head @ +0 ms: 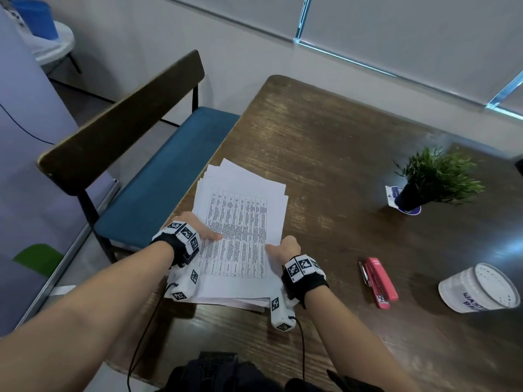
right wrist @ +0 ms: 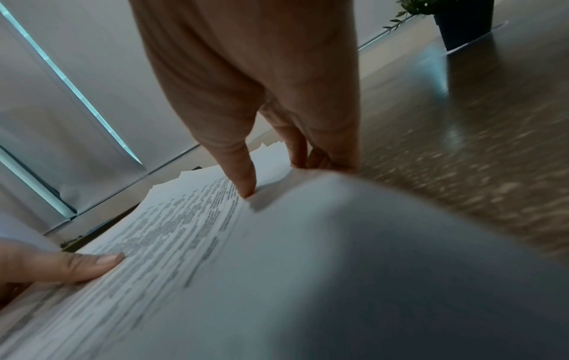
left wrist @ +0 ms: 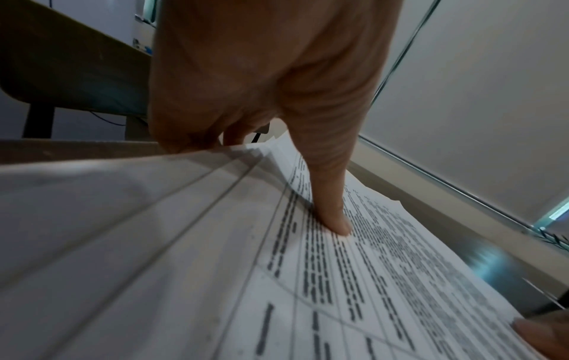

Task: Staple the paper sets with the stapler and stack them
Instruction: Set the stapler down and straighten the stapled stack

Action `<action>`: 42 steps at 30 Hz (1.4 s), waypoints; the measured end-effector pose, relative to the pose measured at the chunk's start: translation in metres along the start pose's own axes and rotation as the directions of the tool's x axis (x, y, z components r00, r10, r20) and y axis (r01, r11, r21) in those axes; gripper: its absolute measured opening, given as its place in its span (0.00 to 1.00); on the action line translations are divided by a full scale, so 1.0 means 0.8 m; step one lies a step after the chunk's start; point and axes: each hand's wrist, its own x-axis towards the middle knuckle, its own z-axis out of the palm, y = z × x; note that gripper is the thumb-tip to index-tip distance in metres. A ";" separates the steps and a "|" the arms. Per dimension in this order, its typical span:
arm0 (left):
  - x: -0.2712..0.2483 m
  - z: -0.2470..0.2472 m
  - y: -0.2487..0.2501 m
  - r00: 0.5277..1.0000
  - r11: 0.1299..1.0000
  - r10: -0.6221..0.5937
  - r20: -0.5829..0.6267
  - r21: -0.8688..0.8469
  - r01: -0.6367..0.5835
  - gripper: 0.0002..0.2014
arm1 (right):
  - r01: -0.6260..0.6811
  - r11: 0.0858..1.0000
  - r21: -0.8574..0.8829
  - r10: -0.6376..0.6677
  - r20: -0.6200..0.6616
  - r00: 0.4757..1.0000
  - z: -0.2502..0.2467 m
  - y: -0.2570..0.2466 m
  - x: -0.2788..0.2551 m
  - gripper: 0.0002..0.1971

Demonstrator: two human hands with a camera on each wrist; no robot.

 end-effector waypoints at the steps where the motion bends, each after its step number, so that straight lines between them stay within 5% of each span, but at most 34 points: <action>1: -0.003 0.003 0.001 1.000 1.000 -0.007 0.016 -0.004 0.007 0.49 | -0.006 1.000 -0.002 0.006 -0.004 1.000 -0.001 0.006 0.000 0.13; 5: -0.017 0.017 0.010 0.996 0.999 -0.048 -0.074 0.020 0.050 0.62 | -0.028 1.000 -0.004 0.028 -0.009 1.000 -0.006 0.029 0.001 0.13; 11: -0.033 0.029 0.024 0.998 0.992 0.070 -0.008 -0.101 -0.070 0.35 | -0.026 0.996 -0.080 0.027 0.005 1.000 -0.022 0.057 -0.010 0.19; 18: -0.048 0.057 0.026 0.981 0.976 0.195 -0.004 -0.097 -0.195 0.29 | -0.003 0.989 -0.149 0.022 0.124 0.992 -0.065 0.098 -0.022 0.15; 23: -0.050 0.054 0.043 0.992 0.955 0.128 0.002 -0.268 -0.123 0.37 | 0.007 0.998 0.066 -0.007 -0.004 1.000 -0.077 0.086 -0.014 0.24; 26: -0.051 0.063 0.049 0.976 0.937 0.213 -0.047 -0.273 -0.218 0.47 | -0.041 0.986 0.161 0.041 0.000 0.999 -0.074 0.081 -0.011 0.22; 32: -0.068 0.061 0.069 0.969 0.908 0.237 -0.064 -0.341 -0.244 0.30 | -0.064 0.977 0.202 0.063 0.014 0.998 -0.070 0.089 -0.002 0.21; 35: -0.067 0.061 0.071 0.965 0.900 0.243 -0.102 -0.348 -0.263 0.30 | -0.074 0.958 0.277 0.062 0.052 0.997 -0.070 0.096 0.012 0.22; 39: -0.070 0.070 0.067 0.947 0.805 0.298 -0.121 -0.501 -0.318 0.26 | -0.089 0.896 0.435 0.083 0.033 0.996 -0.078 0.094 0.011 0.29; 42: -0.081 0.067 0.064 0.931 0.705 0.354 -0.085 -0.630 -0.325 0.27 | -0.038 0.860 0.509 0.056 -0.019 0.998 -0.089 0.094 0.003 0.24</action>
